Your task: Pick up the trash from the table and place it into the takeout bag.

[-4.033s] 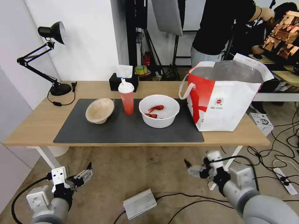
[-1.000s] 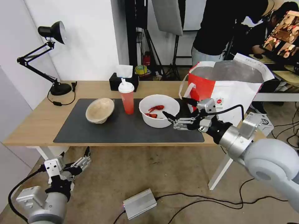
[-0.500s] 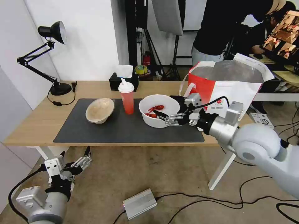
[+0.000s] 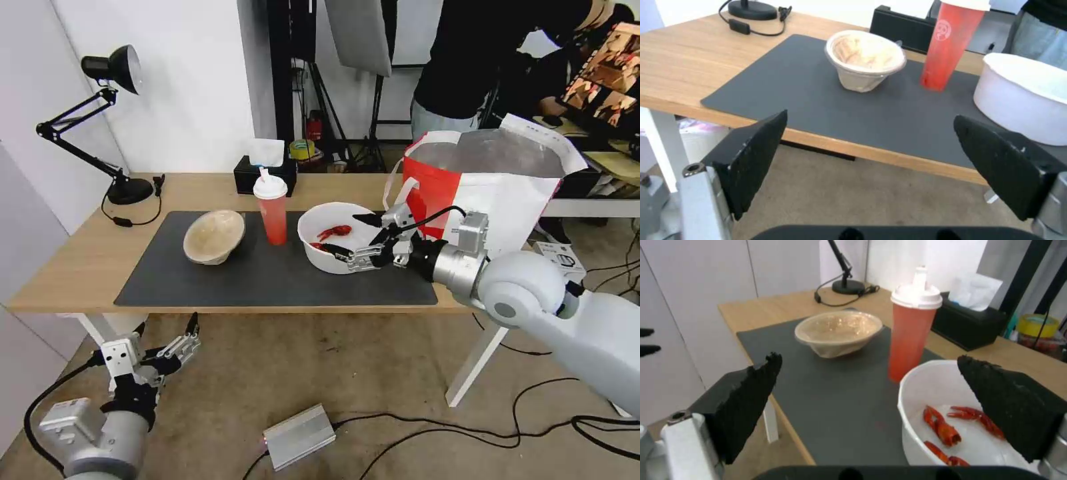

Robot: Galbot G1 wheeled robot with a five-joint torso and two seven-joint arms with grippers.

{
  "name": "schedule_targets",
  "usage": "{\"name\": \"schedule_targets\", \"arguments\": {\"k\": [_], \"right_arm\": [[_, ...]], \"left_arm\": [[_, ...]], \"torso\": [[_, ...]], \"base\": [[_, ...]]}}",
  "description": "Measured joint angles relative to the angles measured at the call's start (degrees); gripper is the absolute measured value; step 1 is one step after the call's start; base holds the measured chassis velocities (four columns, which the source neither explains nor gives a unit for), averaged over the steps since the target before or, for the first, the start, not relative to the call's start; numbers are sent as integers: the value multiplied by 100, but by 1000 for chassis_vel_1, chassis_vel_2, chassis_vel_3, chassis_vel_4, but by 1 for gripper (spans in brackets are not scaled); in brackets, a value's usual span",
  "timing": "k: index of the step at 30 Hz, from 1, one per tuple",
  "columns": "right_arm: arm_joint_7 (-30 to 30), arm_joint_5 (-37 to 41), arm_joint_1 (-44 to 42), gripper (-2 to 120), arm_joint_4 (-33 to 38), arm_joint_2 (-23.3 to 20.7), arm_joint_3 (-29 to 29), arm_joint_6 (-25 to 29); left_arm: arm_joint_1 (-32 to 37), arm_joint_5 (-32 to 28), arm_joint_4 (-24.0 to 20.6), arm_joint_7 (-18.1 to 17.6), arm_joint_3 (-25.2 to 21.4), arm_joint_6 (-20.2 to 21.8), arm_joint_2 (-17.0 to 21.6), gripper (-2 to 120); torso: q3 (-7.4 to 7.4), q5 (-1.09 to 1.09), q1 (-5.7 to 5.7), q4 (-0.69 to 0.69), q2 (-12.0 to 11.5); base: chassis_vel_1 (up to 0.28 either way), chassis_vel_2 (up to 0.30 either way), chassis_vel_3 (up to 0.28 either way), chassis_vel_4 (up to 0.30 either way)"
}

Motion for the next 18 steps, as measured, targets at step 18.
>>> {"name": "schedule_targets", "arguments": {"k": [18], "right_arm": [[-566,-214,380,100,-575,188,-290,-372]], "left_arm": [[-178,-94,0,0,177,137,79,100]], "torso": [[0,0,0,-1,0]], "base": [[0,0,0,0]]}}
